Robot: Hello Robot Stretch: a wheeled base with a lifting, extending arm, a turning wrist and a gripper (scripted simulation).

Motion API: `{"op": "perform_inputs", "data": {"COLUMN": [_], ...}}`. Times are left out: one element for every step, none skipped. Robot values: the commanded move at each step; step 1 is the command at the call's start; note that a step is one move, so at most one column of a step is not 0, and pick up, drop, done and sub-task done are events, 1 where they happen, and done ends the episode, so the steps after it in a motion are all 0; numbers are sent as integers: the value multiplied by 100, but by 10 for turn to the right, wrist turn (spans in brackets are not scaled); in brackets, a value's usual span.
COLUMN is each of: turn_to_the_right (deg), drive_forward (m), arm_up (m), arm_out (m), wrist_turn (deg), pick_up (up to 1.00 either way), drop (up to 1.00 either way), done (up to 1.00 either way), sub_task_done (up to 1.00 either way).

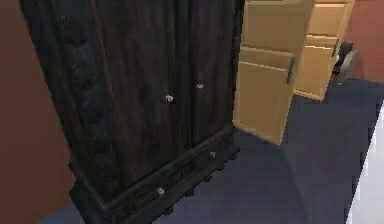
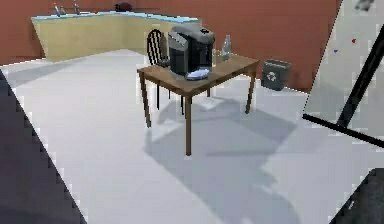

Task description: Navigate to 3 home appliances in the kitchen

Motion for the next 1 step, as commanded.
{"op": "perform_inputs", "data": {"turn_to_the_right": [450], "drive_forward": [0], "arm_up": [0], "arm_out": [0], "wrist_turn": [0], "pick_up": [0], "drop": [0], "done": [0], "sub_task_done": [0]}}
